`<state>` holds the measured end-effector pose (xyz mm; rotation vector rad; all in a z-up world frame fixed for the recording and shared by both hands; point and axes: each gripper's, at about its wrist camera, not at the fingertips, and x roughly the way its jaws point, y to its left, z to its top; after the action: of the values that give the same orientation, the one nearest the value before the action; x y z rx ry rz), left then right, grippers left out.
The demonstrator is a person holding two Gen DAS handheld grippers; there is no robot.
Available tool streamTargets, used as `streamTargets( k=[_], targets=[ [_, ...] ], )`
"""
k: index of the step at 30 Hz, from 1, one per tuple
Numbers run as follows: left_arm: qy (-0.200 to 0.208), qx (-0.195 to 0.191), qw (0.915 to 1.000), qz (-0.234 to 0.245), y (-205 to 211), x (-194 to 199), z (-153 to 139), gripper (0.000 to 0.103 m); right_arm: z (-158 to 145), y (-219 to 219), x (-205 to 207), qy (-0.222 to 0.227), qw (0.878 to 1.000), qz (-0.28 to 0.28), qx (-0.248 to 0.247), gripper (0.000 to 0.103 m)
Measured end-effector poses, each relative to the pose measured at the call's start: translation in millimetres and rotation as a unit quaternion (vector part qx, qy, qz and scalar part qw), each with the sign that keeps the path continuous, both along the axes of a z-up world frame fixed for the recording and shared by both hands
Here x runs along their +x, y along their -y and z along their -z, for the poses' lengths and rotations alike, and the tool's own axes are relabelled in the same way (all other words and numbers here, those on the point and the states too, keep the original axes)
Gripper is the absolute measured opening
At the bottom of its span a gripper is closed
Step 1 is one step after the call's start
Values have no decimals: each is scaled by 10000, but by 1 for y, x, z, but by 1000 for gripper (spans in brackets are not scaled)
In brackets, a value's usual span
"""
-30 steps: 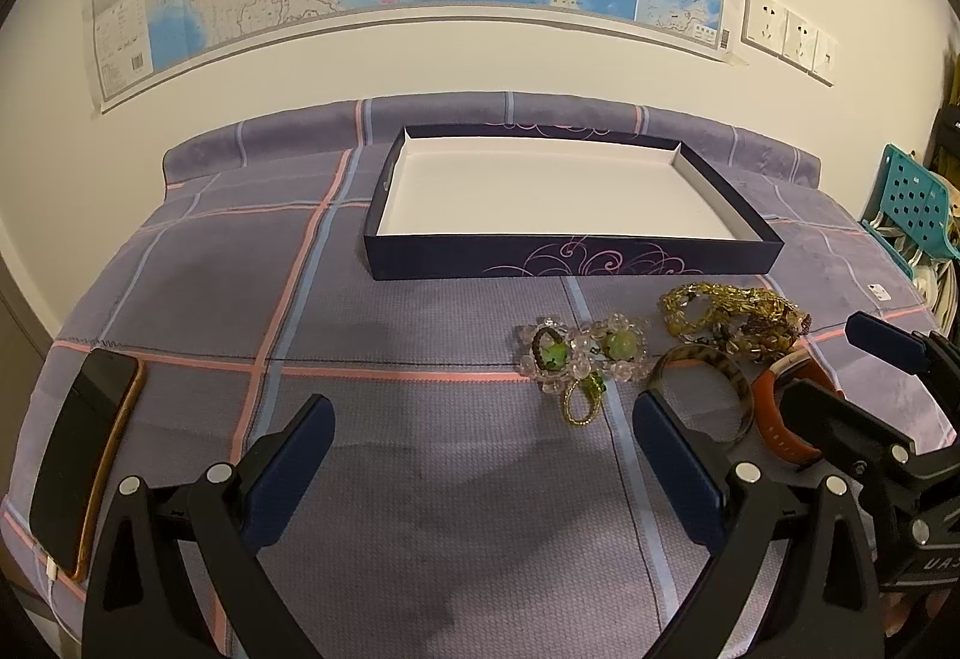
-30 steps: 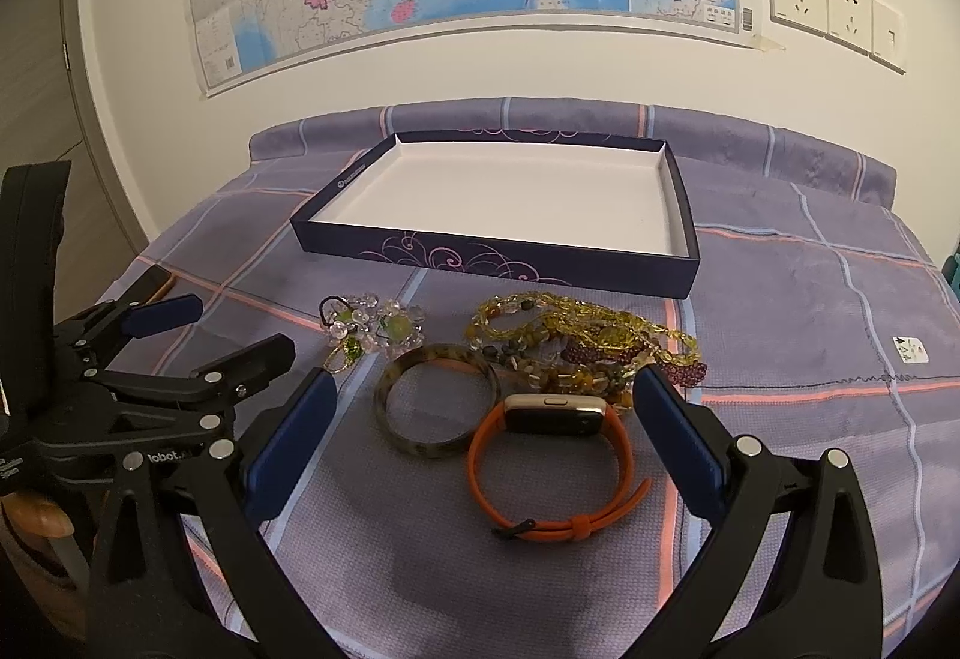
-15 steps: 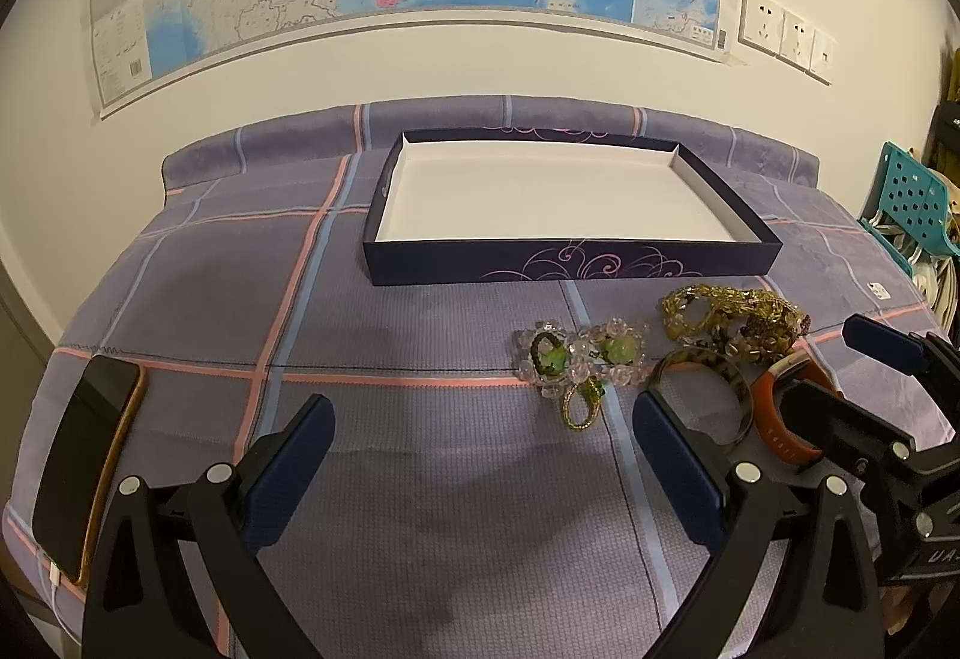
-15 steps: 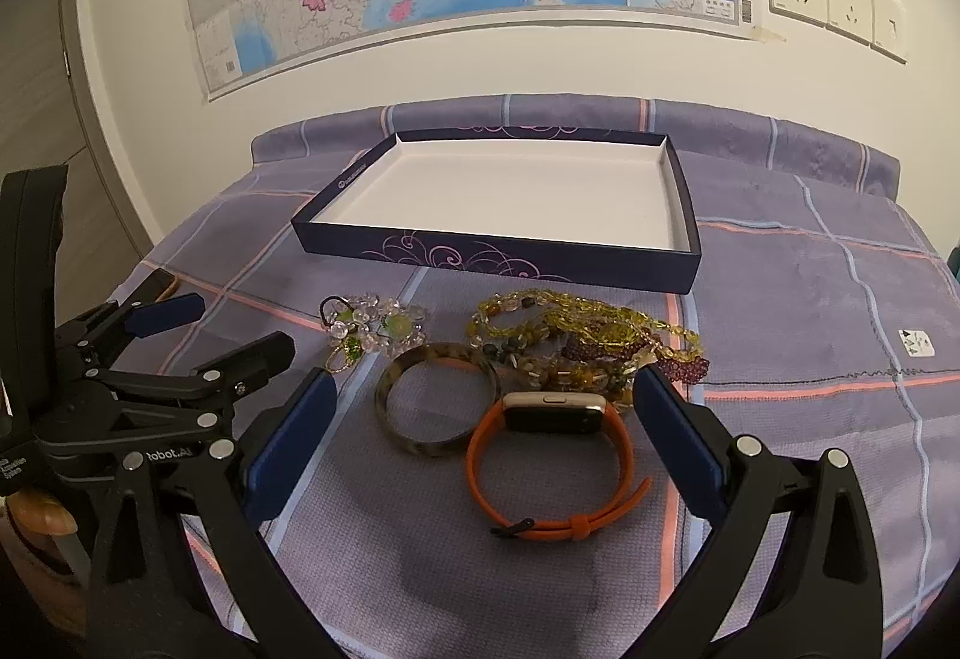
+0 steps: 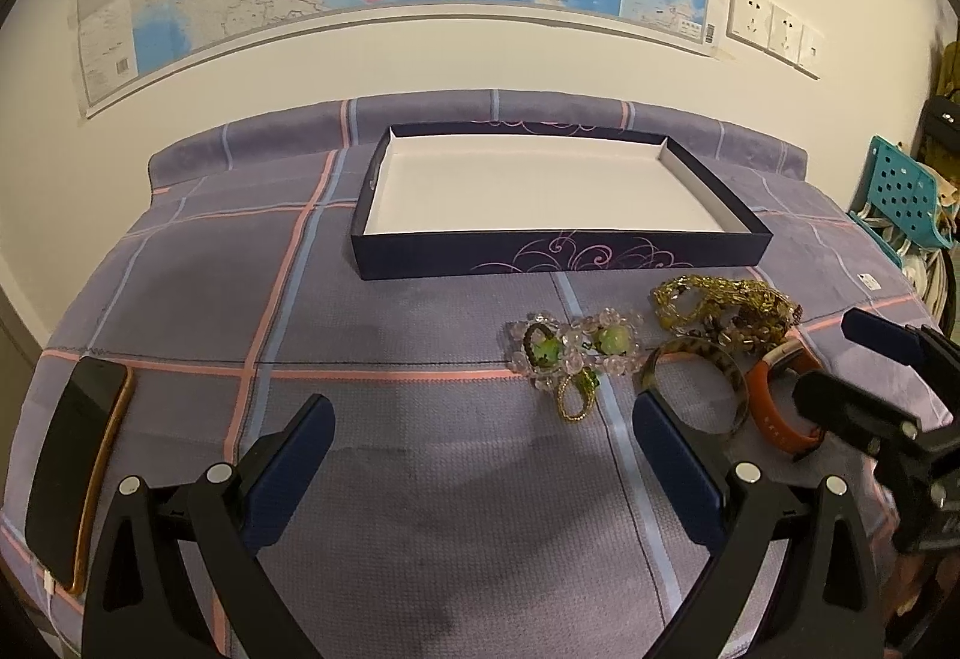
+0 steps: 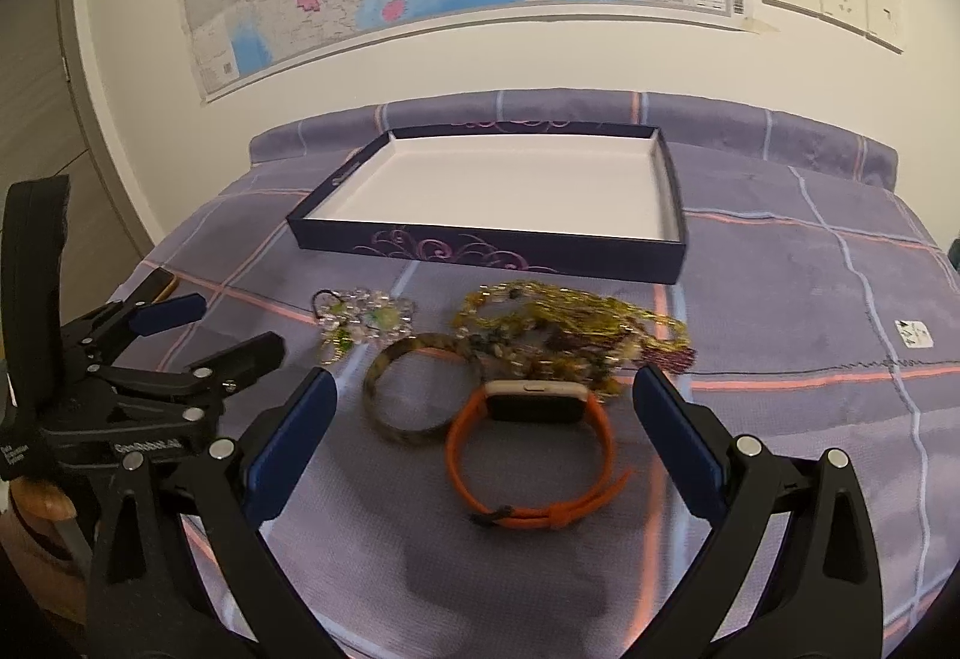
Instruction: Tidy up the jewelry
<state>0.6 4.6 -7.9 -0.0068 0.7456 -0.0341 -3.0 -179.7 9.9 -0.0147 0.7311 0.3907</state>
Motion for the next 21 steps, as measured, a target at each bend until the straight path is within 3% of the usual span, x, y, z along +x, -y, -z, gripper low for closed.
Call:
streamTargets(
  k=[7,11,13,15,19,21],
  targets=[
    [-56,-59,9997,231,-2,-2,4,96,10,28,5,-286,9993,231,78,80],
    [-105,-128,9980,612,7,-4,5,90,19,39,7,-527,9981,249,197,63],
    [-169,-243,9957,880,14,-4,6,85,23,40,9,-614,9976,217,236,62],
    [-274,-388,9919,1177,22,-3,7,72,25,40,10,-675,9972,175,257,52],
    [-467,-536,9842,1623,37,2,10,59,33,37,13,-776,9968,40,163,39],
    [-618,-657,9792,1816,43,8,13,49,33,39,14,-775,9969,28,135,20]
  ],
)
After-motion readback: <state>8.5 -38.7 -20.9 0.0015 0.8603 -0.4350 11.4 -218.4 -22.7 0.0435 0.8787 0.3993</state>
